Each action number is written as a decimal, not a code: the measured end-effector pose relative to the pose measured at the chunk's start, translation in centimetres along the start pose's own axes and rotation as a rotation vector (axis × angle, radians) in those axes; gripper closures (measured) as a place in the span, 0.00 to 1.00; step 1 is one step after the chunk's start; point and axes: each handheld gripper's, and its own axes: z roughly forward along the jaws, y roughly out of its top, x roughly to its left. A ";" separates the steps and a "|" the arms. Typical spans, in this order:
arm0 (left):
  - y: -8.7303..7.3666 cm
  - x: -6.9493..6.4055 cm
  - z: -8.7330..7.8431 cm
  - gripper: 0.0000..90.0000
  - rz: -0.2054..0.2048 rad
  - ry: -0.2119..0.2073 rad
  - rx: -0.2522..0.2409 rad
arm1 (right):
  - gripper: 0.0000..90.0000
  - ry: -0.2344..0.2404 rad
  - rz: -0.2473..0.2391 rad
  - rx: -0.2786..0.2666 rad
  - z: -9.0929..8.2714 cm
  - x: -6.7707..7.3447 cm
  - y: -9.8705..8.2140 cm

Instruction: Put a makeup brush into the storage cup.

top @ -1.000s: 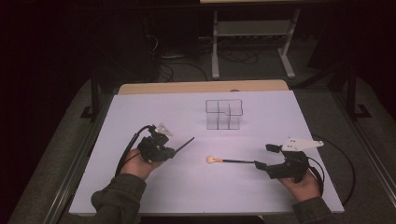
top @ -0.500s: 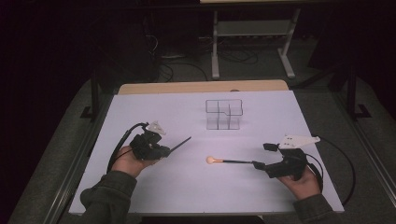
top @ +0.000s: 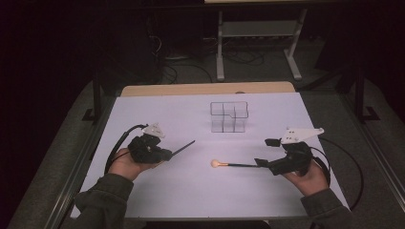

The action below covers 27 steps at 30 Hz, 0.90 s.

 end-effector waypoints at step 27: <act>1.1 -1.8 -1.1 0.93 0.102 -0.018 -0.006 | 0.26 0.138 -0.152 0.091 1.1 0.7 6.8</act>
